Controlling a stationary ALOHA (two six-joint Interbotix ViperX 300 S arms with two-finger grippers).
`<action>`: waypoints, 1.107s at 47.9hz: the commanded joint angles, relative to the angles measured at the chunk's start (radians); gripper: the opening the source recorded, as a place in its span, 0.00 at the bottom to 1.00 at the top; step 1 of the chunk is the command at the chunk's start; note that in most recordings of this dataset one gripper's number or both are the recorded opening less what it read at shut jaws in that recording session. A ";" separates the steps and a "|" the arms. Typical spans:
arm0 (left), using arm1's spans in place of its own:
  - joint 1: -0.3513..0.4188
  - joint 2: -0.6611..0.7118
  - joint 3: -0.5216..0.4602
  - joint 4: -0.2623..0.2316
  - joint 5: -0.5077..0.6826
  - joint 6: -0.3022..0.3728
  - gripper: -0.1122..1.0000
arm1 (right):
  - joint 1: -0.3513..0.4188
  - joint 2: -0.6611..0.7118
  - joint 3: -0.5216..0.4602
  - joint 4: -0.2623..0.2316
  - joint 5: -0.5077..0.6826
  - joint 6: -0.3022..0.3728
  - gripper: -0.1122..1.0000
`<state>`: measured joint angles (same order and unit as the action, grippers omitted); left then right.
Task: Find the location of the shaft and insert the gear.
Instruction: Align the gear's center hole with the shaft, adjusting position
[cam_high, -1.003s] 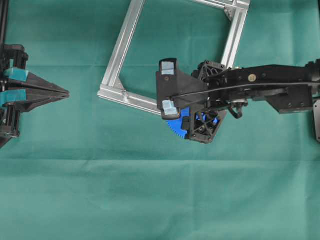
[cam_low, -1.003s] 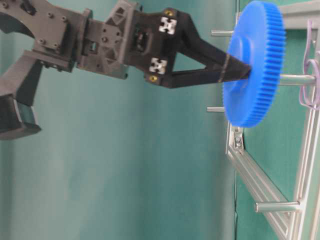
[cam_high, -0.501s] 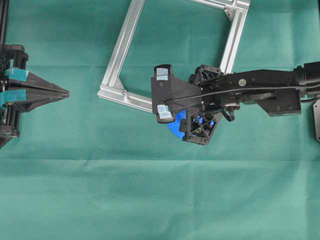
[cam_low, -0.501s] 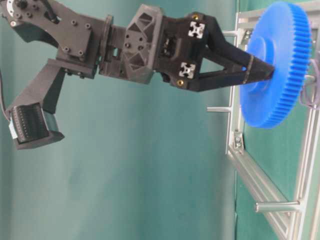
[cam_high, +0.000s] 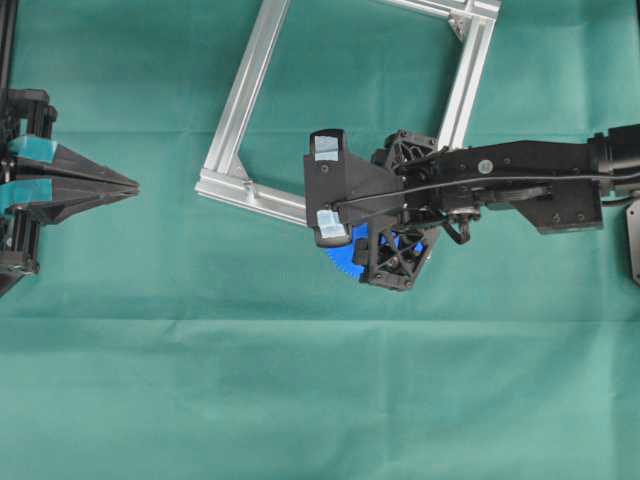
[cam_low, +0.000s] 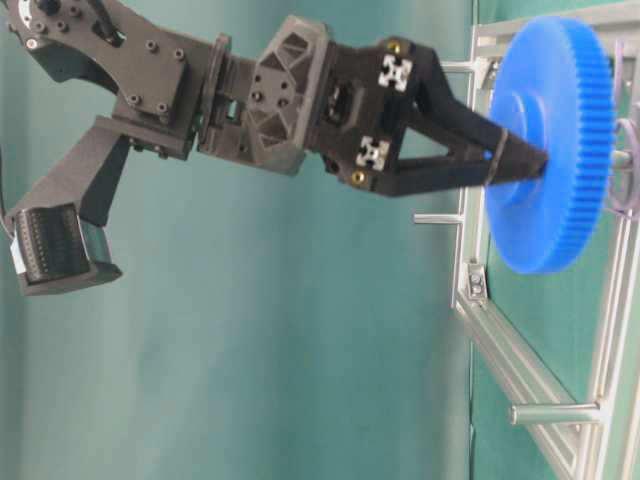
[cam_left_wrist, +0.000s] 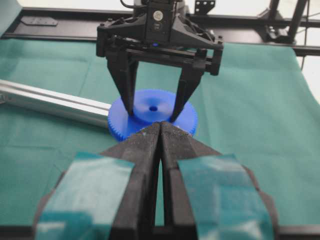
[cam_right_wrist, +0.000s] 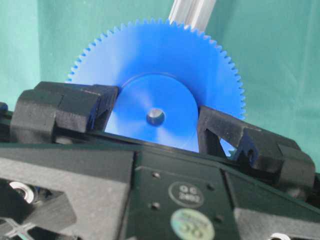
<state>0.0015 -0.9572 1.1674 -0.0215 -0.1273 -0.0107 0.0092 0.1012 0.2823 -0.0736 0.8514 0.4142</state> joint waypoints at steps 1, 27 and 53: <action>0.002 0.006 -0.012 -0.002 -0.008 -0.002 0.10 | -0.003 -0.002 -0.008 0.000 -0.023 -0.003 0.72; 0.002 0.006 -0.012 -0.002 -0.005 -0.002 0.10 | -0.032 0.031 -0.029 -0.034 -0.051 -0.009 0.72; 0.002 0.006 -0.012 -0.002 0.002 -0.003 0.10 | -0.067 -0.032 0.044 -0.104 -0.086 -0.002 0.72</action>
<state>0.0015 -0.9572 1.1689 -0.0199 -0.1227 -0.0123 -0.0322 0.1089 0.3267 -0.1595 0.7808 0.4142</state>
